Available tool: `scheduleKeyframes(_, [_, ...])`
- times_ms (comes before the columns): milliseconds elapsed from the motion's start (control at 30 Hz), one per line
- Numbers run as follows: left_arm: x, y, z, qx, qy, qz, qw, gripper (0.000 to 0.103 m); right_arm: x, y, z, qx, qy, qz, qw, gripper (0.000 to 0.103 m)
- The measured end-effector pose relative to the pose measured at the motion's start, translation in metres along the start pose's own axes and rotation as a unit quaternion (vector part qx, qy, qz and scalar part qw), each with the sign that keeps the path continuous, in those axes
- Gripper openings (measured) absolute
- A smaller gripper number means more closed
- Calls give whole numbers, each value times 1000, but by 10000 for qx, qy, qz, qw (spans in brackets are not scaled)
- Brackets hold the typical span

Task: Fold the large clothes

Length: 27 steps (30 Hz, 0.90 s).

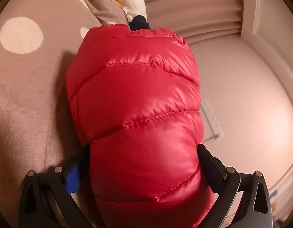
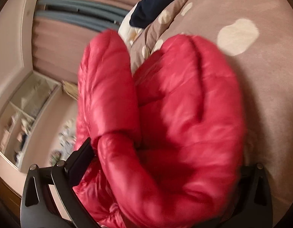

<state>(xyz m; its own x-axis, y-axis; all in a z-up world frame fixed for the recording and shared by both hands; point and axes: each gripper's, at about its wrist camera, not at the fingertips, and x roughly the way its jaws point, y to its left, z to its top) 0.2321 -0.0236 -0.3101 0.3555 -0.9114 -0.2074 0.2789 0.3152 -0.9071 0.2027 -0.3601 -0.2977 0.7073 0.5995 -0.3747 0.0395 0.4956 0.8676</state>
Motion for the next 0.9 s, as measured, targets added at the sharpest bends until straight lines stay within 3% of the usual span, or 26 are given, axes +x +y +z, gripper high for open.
scheduleKeyframes(33, [-1, 1, 0, -48, -63, 45, 10000, 98, 2, 4, -2, -89, -97, -146, 9998, 101])
scheduleKeyframes(100, [-4, 3, -1, -90, -113, 275, 9995, 83, 3, 3, -5, -156, -223, -231, 9994, 88])
scheduleKeyframes(167, [-3, -1, -4, 50, -170, 563, 9983, 79, 0, -4, -5, -44, -265, -153, 9995, 58])
scheduleKeyframes(267, [0, -14, -12, 358, -308, 954, 9943, 76, -2, -11, -6, -4, -343, -83, 9994, 47])
scheduleKeyframes(733, [1, -12, -12, 371, -362, 1016, 9935, 74, -4, -8, -10, -23, -375, -181, 9991, 46])
scheduleKeyframes(900, [-1, -13, -9, 313, -377, 1003, 9938, 74, -7, 0, -19, -323, -627, -284, 9971, 46])
